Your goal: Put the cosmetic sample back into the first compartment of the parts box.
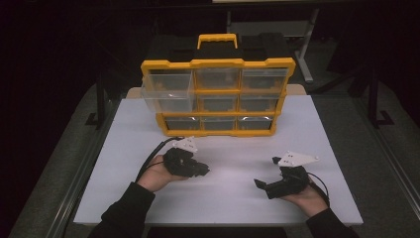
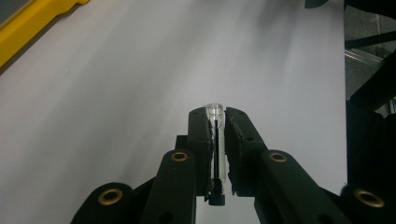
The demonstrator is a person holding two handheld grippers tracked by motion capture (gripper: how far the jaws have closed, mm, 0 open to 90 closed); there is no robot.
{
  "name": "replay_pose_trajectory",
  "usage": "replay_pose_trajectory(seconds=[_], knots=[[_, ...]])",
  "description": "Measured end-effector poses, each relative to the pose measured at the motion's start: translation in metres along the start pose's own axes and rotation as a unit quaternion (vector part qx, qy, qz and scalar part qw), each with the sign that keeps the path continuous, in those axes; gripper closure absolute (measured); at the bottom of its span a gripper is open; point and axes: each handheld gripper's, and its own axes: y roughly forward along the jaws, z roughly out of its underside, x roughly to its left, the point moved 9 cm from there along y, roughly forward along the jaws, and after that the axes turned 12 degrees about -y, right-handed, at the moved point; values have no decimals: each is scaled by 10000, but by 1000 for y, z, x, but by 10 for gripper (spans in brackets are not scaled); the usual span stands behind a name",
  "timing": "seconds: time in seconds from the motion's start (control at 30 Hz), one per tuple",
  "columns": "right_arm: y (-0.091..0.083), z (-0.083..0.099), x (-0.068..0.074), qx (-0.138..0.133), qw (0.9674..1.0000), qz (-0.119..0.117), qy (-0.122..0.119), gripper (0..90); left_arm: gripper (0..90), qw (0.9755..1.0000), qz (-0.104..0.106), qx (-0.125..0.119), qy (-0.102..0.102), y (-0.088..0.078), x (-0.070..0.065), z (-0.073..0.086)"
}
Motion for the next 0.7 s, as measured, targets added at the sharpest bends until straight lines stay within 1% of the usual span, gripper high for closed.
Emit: replay_pose_trajectory(seconds=[0.07, 0.1, 0.13, 0.17, 0.43, 0.7], knots=[[0, 0, 0, -2, 10000, 1, -3, 0, 805, 10000, 29, -11, -20, -1, -1, -2], [0, 0, 0, -3, 10000, 0, -7, 0, 805, 10000, 7, 14, -2, -2, -1, -3], [0, 0, 0, -1, 10000, 1, -7, 0, 805, 10000, 32, -10, -17, -3, -1, -5], [0, 0, 0, 1, 10000, 3, -10, 0, 805, 10000, 31, -6, 13, -4, -1, -6], [0, 0, 0, -1, 10000, 2, 0, 0, 806, 9999, 42, -110, -35, -14, -6, -18], [0, 0, 0, -7, 10000, 9, 20, 0, 805, 9999, 32, -99, 41, -25, -11, -30]])
